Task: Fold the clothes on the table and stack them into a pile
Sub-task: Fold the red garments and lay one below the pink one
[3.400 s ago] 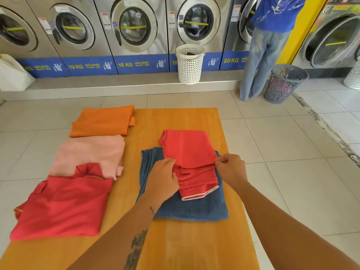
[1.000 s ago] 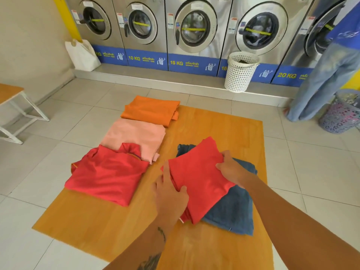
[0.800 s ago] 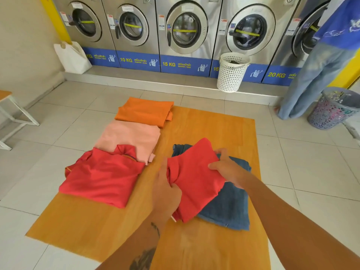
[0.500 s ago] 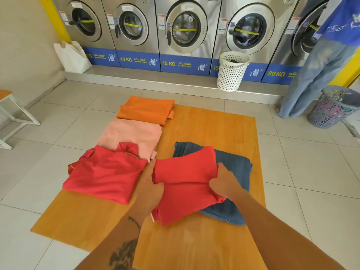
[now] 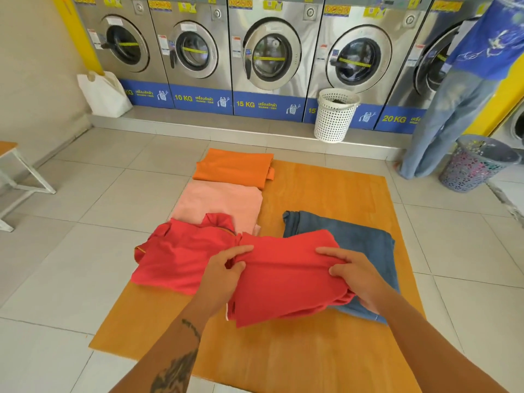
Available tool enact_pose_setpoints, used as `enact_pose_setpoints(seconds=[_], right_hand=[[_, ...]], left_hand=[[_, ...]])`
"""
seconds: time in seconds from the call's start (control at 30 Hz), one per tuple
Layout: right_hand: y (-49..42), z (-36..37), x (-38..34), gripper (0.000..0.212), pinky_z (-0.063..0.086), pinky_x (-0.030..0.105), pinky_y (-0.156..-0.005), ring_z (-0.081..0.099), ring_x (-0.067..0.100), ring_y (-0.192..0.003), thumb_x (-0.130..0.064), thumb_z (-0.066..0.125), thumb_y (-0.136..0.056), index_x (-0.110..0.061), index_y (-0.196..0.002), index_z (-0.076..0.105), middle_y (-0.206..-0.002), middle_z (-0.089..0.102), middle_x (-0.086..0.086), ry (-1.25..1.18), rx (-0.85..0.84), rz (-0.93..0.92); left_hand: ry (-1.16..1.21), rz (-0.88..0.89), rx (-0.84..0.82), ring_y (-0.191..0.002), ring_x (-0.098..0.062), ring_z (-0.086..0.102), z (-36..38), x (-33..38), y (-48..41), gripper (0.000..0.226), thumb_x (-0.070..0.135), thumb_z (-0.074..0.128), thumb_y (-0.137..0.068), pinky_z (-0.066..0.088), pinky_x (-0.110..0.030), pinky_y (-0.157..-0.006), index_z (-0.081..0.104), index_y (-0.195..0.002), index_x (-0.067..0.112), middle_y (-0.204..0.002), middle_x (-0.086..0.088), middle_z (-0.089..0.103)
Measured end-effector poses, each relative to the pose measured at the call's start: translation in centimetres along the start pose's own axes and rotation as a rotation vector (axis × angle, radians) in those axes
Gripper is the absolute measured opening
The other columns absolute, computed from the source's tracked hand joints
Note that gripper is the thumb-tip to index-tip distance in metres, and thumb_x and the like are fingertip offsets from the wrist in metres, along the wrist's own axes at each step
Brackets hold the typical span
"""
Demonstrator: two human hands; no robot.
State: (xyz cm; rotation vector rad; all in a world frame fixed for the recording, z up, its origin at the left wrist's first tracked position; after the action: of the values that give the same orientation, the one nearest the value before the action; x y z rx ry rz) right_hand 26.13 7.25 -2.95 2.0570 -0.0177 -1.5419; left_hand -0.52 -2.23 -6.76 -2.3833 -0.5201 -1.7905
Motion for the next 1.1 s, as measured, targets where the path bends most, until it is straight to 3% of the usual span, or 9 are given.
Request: enact_pose_setpoints(seconds=[0.13,0.2,0.33,0.43,0.53,0.73,0.9,1.0,1.1], right_hand=[[1.3,7.4,-1.3,0.040,0.057,0.049,-0.074,0.060,0.024,-0.090,-0.006,0.046,-0.090,-0.025,-0.093,0.081,-0.115,0.063,0.003,-0.172,0.149,-0.031],[2.0,11.8,-1.9,0.044,0.057,0.050,-0.081,0.060,0.025,-0.095,-0.006,0.042,-0.091,-0.026,-0.092,0.081,-0.114,0.063,-0.002,-0.183,0.211,-0.060],[2.8,19.9,-1.1,0.047,0.056,0.038,-0.086,0.059,0.017,-0.100,-0.002,0.043,-0.097,-0.035,-0.102,0.077,-0.121,0.059,-0.007,-0.080,0.236,-0.140],[2.8,24.4,2.3,0.042,0.049,0.019,-0.081,0.058,0.008,-0.102,-0.006,0.051,-0.096,-0.037,-0.115,0.071,-0.126,0.062,-0.007,0.186,0.194,-0.166],[3.2,26.6,5.0,0.040,0.046,0.014,-0.074,0.057,-0.001,-0.079,-0.015,0.059,-0.093,-0.044,-0.118,0.067,-0.121,0.068,-0.012,0.472,0.181,-0.126],[2.6,26.0,4.1,0.032,0.040,0.003,-0.068,0.056,0.001,-0.085,-0.013,0.053,-0.097,-0.034,-0.111,0.073,-0.115,0.067,-0.011,0.438,0.193,-0.106],[3.2,26.7,4.2,0.036,0.046,0.014,-0.078,0.059,0.007,-0.094,-0.008,0.057,-0.091,-0.035,-0.110,0.071,-0.118,0.067,-0.008,0.450,0.275,-0.133],[3.3,26.7,3.7,0.046,0.046,0.033,-0.098,0.054,0.015,-0.110,-0.009,0.060,-0.088,-0.031,-0.129,0.059,-0.130,0.054,-0.005,0.540,0.311,-0.227],[3.4,26.5,3.7,0.054,0.041,0.032,-0.105,0.049,0.016,-0.121,-0.012,0.057,-0.091,-0.026,-0.142,0.048,-0.139,0.048,-0.004,0.584,0.252,-0.208]], left_hand=[[0.048,0.001,-0.008,-0.111,-0.003,0.058,-7.3,-0.6,0.7,0.046,0.001,0.059,-0.090,0.046,-0.011,-0.085,0.072,-0.103,0.044,-0.122,0.013,0.063],[0.094,-0.028,0.011,-0.106,-0.004,0.060,-11.2,-1.1,0.9,0.044,0.000,0.059,-0.090,0.051,-0.016,-0.081,0.074,-0.103,0.040,-0.119,0.015,0.063],[0.098,-0.073,0.019,-0.103,-0.013,0.062,-18.3,-3.2,0.8,0.046,-0.001,0.058,-0.091,0.053,-0.023,-0.080,0.075,-0.101,0.040,-0.120,0.011,0.061],[-0.056,-0.112,-0.027,-0.109,-0.017,0.058,-21.4,-6.5,0.6,0.045,0.003,0.058,-0.090,0.051,-0.031,-0.092,0.074,-0.101,0.043,-0.124,0.006,0.058],[-0.252,-0.126,-0.100,-0.114,-0.018,0.053,-22.5,-9.9,1.1,0.042,0.007,0.061,-0.088,0.042,-0.039,-0.105,0.072,-0.101,0.046,-0.122,0.007,0.056],[-0.290,-0.061,-0.049,-0.106,-0.017,0.051,-22.2,-11.8,0.8,0.037,0.005,0.061,-0.088,0.040,-0.033,-0.103,0.071,-0.105,0.037,-0.114,0.001,0.053],[-0.438,0.119,0.006,-0.116,-0.016,0.044,-22.0,-12.3,1.8,0.036,0.009,0.064,-0.085,0.038,-0.035,-0.107,0.067,-0.109,0.036,-0.130,0.003,0.040],[-0.614,0.214,0.149,-0.122,-0.022,0.043,-21.7,-11.7,2.4,0.041,0.015,0.065,-0.080,0.041,-0.045,-0.101,0.063,-0.115,0.036,-0.142,0.000,0.038],[-0.740,0.224,0.150,-0.131,-0.022,0.036,-21.0,-11.2,3.3,0.046,0.020,0.063,-0.077,0.033,-0.049,-0.107,0.060,-0.120,0.036,-0.147,-0.001,0.036]])
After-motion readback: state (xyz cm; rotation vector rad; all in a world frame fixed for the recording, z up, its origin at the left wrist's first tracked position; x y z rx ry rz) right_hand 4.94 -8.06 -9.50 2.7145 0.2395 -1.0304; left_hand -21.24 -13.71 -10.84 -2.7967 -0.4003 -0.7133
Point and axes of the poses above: each hand's wrist, its own y-axis away from the middle knuckle, its own z-axis out of the palm, x = y × z, the point moved 1 cm from there along -y, towards the middle knuckle
